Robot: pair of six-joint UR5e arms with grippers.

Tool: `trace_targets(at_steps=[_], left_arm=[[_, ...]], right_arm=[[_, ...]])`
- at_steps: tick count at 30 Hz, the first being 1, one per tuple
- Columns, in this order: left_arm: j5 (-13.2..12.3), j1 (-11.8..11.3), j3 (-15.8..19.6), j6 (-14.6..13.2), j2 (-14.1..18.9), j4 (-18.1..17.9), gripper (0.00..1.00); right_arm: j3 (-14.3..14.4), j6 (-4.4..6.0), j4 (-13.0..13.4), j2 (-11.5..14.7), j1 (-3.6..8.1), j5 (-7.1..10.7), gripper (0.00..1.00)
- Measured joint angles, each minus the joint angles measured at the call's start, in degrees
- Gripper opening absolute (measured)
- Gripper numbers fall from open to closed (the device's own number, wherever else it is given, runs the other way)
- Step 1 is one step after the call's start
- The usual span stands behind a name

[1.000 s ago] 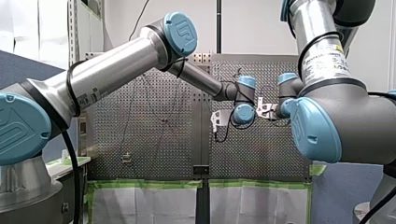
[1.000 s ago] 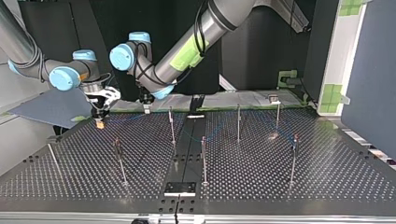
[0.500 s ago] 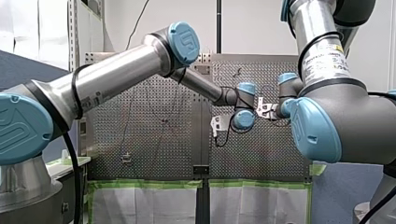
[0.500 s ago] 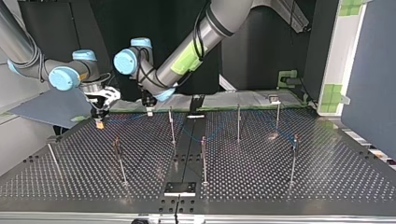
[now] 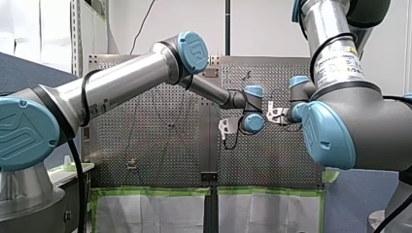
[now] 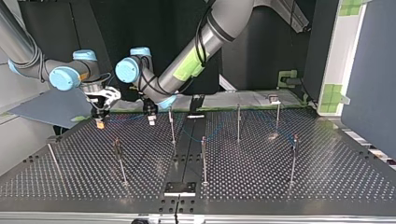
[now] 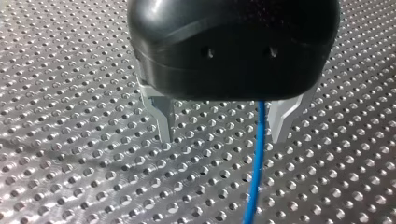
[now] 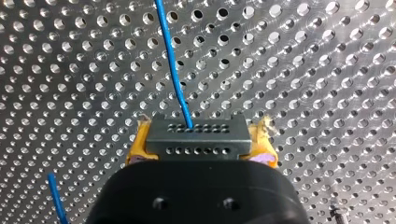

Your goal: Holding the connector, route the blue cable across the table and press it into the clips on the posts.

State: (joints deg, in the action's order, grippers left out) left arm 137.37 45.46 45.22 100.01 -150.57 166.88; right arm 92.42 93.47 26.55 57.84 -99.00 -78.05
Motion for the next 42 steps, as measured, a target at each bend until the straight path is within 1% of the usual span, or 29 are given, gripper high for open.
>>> trace_targets(at_steps=[5,6,7,9,10,11,12,13,14,20,28,31,35,42], left_arm=[[-0.8,-0.2,1.1,-0.1,0.0,-0.1,1.0],[-0.9,-0.3,1.3,-0.1,0.0,-0.2,0.96],[-0.9,-0.3,1.5,-0.2,0.0,-0.3,0.96],[-0.9,-0.3,1.6,-0.5,0.0,-0.6,0.56],[-0.9,-0.3,1.7,-0.7,0.0,-0.8,0.56],[-0.8,-0.2,1.7,-0.9,0.0,-1.0,0.26],[-0.8,-0.2,1.7,-1.2,0.0,-1.3,0.09],[-0.7,-0.1,1.6,-1.4,0.0,-1.6,0.09],[-0.6,-0.1,1.6,-1.5,0.0,-1.8,0.0],[-0.1,0.3,1.2,-0.7,0.1,-2.0,0.0],[2.2,0.9,0.8,0.5,0.2,0.7,0.0],[2.5,1.1,0.8,0.7,0.2,1.4,0.0],[2.6,1.3,0.8,1.2,0.5,2.6,0.0],[2.6,1.7,0.7,2.3,1.5,4.4,0.0]], right_arm=[[0.0,-0.02,-0.1,0.0,-0.01,0.0,0.0],[0.0,-0.02,-0.1,0.0,-0.01,0.0,0.0],[0.0,-0.03,-0.1,0.0,-0.01,0.0,0.0],[0.0,-0.06,-0.2,0.0,-0.01,0.0,0.0],[0.0,-0.08,-0.2,0.0,-0.01,0.0,0.0],[0.0,-0.1,-0.3,0.0,-0.01,0.0,0.0],[0.0,-0.13,-0.3,0.0,-0.01,0.0,0.0],[0.0,-0.16,-0.4,0.0,-0.01,0.0,0.0],[0.0,-0.17,-0.4,0.1,-0.02,0.0,0.0],[0.0,-0.2,-0.5,0.1,-0.01,0.0,0.0],[0.0,-0.2,-0.5,0.1,-0.07,0.02,0.0],[-0.1,-0.26,-0.8,0.2,-0.09,0.02,0.0],[-0.4,-0.61,-1.7,0.4,-0.01,0.0,0.0],[-0.7,-0.81,-2.6,1.4,0.02,0.0,0.0]])
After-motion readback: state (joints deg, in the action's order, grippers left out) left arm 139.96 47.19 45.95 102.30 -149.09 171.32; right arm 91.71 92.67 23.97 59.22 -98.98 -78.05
